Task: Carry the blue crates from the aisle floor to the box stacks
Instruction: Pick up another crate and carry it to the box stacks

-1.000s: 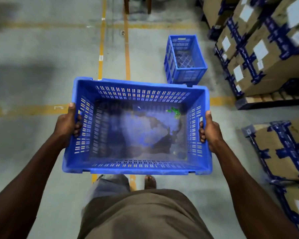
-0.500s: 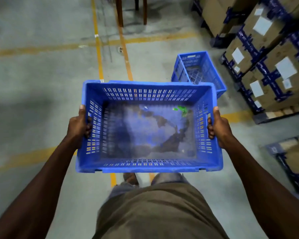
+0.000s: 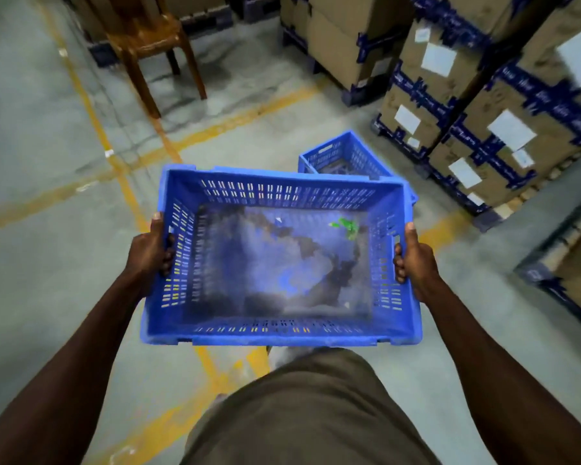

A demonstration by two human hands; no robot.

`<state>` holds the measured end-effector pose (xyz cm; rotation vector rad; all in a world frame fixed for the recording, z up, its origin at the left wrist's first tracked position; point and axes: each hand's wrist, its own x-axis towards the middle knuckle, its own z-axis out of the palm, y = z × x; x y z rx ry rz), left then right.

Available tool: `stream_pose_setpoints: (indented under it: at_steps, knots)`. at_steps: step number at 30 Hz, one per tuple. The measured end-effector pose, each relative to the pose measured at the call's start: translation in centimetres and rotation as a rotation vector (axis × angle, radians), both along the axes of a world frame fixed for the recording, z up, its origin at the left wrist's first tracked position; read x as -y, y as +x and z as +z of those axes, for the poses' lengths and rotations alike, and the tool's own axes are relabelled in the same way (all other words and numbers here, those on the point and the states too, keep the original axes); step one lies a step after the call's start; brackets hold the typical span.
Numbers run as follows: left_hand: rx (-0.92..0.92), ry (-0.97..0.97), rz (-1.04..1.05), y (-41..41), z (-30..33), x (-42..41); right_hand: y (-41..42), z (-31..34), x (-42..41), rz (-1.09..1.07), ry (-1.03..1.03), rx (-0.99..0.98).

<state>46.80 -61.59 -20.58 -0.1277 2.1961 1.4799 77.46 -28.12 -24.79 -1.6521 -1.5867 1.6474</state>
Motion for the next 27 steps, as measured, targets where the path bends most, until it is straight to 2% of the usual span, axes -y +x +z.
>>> stream_pose_setpoints:
  at_steps: [8,14,19,27]
  knots:
    - [-0.001,0.032,-0.223,-17.4,1.3,-13.3,-10.8,0.8,-7.2,-0.199,-0.001,-0.035]
    - [0.011,0.042,-0.408,-28.8,-1.3,-24.9,-17.3,0.6,-11.7,-0.389,0.023,0.003]
    - [0.054,0.016,-0.548,-35.3,-2.8,-34.8,-21.3,1.0,-14.1,-0.55,0.057,0.069]
    - [0.073,-0.025,-0.784,-39.2,-3.5,-48.2,-23.1,2.6,-16.6,-0.778,0.03,0.115]
